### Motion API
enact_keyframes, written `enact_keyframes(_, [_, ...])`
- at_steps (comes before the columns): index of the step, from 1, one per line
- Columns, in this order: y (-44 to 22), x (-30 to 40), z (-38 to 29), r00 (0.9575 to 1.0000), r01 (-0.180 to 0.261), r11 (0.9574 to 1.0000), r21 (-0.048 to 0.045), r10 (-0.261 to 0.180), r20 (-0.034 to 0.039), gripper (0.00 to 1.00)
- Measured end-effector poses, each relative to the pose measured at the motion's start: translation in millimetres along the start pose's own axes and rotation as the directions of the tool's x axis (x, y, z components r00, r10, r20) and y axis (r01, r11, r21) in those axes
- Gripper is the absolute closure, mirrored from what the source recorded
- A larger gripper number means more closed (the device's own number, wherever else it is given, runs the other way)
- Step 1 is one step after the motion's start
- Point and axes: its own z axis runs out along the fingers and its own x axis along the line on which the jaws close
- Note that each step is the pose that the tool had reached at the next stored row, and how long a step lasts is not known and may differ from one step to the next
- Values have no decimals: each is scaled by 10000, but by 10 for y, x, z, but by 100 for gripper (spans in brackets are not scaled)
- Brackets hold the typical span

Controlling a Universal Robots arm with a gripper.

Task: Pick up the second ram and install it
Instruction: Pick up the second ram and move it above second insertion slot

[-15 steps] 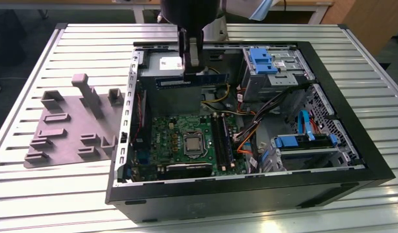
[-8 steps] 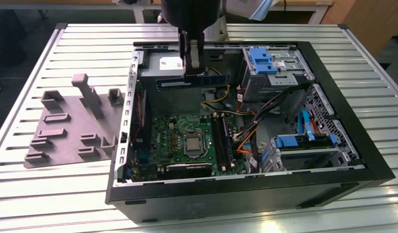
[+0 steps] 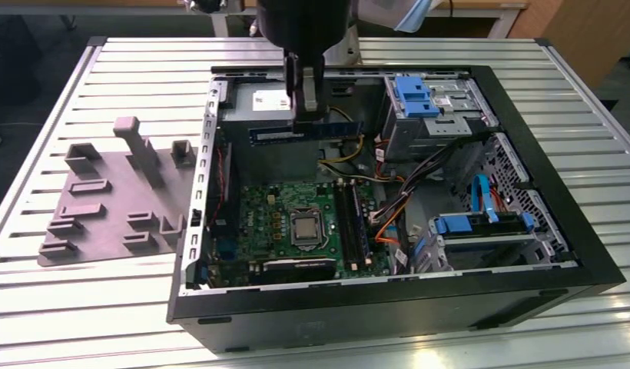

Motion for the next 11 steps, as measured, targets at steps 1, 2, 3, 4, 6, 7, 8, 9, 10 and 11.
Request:
enact_keyframes(1, [-2, 0, 5, 10000, 0, 10000, 0, 0, 0, 88])
enact_keyframes(2, [-3, 1, 11, 10000, 0, 10000, 0, 0, 0, 88])
enact_keyframes(3, [-5, 1, 17, 10000, 0, 10000, 0, 0, -1, 88])
enact_keyframes(4, [-7, 1, 22, 10000, 0, 10000, 0, 0, 0, 88])
enact_keyframes(6, [-11, 2, 33, 10000, 0, 10000, 0, 0, 0, 88])
enact_keyframes(7, [-12, 2, 38, 10000, -1, 10000, 1, 1, 0, 88])
enact_keyframes(8, [-14, 3, 44, 10000, -1, 10000, 1, 1, 0, 88])
enact_keyframes(9, [-17, 3, 49, 10000, 0, 10000, 0, 0, 0, 88])
enact_keyframes(10, [-18, 3, 55, 10000, -1, 10000, 0, 1, 0, 88])
enact_keyframes(11, [-20, 4, 61, 10000, -1, 10000, 1, 1, 0, 88])
